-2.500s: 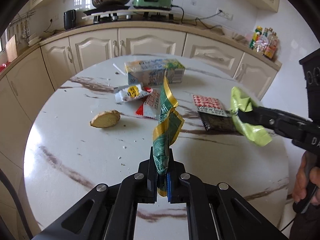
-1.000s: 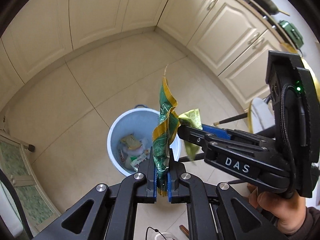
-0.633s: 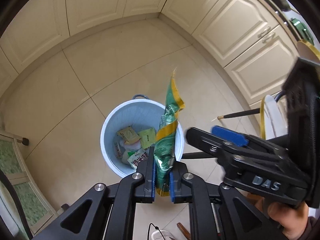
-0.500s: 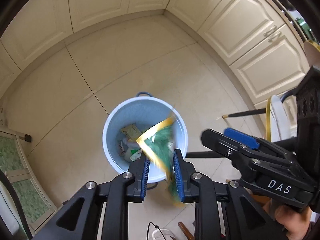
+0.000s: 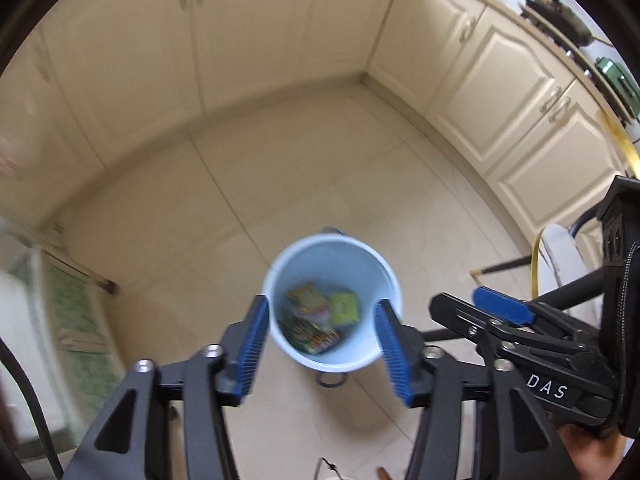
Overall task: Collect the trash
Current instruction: 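Move both open tools away from the bucket back toward the table, then reach both open tools toward the bread piece and red-checked packet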
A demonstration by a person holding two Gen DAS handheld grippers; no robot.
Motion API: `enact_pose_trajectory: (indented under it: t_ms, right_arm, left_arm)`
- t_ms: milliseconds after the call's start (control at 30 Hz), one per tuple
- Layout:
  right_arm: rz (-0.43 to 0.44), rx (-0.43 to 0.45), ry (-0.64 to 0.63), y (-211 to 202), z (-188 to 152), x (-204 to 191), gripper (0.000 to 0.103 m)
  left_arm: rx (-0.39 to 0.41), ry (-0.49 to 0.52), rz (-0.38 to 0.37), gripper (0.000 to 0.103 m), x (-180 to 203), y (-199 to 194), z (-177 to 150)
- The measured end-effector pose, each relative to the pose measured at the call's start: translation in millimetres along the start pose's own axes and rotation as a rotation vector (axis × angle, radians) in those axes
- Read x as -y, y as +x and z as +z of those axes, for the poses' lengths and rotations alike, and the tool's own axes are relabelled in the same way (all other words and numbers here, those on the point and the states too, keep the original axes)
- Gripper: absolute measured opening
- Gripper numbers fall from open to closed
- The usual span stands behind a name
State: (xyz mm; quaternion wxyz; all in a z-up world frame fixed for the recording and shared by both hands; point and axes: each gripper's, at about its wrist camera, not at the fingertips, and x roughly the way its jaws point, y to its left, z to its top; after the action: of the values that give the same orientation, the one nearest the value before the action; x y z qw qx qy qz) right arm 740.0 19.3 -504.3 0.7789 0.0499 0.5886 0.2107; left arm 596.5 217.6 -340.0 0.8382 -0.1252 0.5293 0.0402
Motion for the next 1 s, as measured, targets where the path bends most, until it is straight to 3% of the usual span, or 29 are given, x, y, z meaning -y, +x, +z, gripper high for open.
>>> enact_pose_trajectory:
  t_ms: [133,433,533,567,767,1000]
  right_arm:
    - [-0.020,0.079,-0.073,-46,-11,-36,0.069]
    - [-0.109,0.367,-0.201,-196,-58,-99,0.084]
    - [-0.144,0.463,-0.213,-252,-78,-106,0.098]
    - [-0.158,0.500,-0.220,-275,-88,-105,0.098]
    - [-0.247,0.657,-0.186,-372,-146,-104,0.103]
    - [-0.309,0.819,-0.130,-474,-203,-91,0.103]
  left_arm:
    - [0.115,-0.008,0.052,0.065,5,-58,-16]
    - [0.413,0.020,0.102,0.076,45,-192,-62]
    - [0.515,0.050,0.108,0.088,76,-230,-85]
    - [0.546,0.062,0.113,0.093,86,-241,-92]
    - [0.697,0.150,0.061,0.102,153,-295,-139]
    - [0.832,0.238,-0.032,0.102,205,-329,-206]
